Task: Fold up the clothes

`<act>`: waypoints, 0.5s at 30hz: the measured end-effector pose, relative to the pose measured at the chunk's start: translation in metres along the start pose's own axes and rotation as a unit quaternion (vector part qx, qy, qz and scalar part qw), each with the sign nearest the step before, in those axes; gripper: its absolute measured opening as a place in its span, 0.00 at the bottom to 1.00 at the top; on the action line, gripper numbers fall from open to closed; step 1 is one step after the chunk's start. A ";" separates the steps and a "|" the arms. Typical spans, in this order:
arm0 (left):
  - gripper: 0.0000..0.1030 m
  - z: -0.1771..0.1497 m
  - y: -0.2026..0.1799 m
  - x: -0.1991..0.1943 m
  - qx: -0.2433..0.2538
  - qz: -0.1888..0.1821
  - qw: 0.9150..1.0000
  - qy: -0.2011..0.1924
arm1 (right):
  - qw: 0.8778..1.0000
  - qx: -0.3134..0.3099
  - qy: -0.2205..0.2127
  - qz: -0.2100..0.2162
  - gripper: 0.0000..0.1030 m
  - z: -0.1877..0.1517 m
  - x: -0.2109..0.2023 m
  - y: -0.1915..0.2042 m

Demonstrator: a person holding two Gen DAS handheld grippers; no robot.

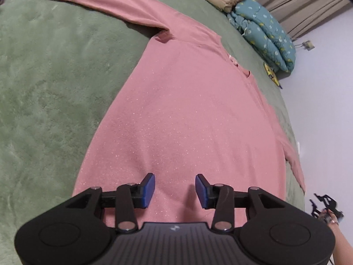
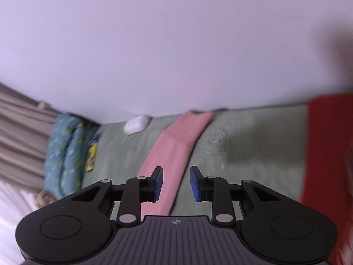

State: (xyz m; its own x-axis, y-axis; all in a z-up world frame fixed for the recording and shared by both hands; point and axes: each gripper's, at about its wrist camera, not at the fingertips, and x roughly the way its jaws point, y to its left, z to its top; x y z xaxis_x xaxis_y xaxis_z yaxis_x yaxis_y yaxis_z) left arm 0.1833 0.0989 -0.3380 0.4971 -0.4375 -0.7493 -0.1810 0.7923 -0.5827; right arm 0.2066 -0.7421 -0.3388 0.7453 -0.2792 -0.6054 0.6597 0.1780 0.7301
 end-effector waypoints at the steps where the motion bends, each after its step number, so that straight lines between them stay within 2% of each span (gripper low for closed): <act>1: 0.38 0.000 0.000 0.000 0.002 -0.001 1.000 0.002 | 1.000 0.009 0.001 -0.003 0.27 0.004 0.008 -0.001; 5: 0.38 0.004 0.001 0.000 0.006 0.006 1.000 0.018 | 0.999 0.043 -0.011 -0.020 0.27 0.017 0.044 -0.008; 6: 0.38 0.005 -0.002 0.002 0.013 0.010 1.000 0.022 | 0.999 0.044 -0.014 -0.026 0.22 0.019 0.050 -0.009; 7: 0.38 0.007 -0.005 0.004 0.024 0.015 0.999 0.026 | 0.999 0.043 -0.017 -0.027 0.05 0.020 0.049 -0.010; 9: 0.38 0.006 -0.007 0.001 0.032 0.019 0.999 0.029 | 0.998 0.006 -0.044 -0.043 0.03 0.020 0.045 0.001; 11: 0.38 0.006 -0.008 0.000 0.041 0.021 0.998 0.034 | 0.996 -0.034 -0.079 -0.037 0.03 0.032 0.031 0.017; 13: 0.38 0.007 -0.005 0.000 0.035 0.017 0.999 0.035 | 0.993 -0.053 -0.095 -0.044 0.00 0.041 0.024 0.025; 14: 0.38 0.007 -0.004 0.000 0.032 0.015 0.999 0.034 | 0.991 -0.063 -0.105 -0.060 0.00 0.044 0.022 0.028; 15: 0.38 0.006 -0.001 0.000 0.027 0.009 0.999 0.033 | 0.986 -0.075 -0.113 -0.095 0.02 0.049 0.018 0.029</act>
State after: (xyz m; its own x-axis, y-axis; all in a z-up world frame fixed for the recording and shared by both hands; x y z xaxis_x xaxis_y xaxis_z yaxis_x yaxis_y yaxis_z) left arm 0.1887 0.1009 -0.3350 0.4374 -0.4481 -0.7797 -0.1435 0.8211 -0.5524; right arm 0.2344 -0.7882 -0.3136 0.5775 -0.5207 -0.6288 0.8050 0.2348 0.5448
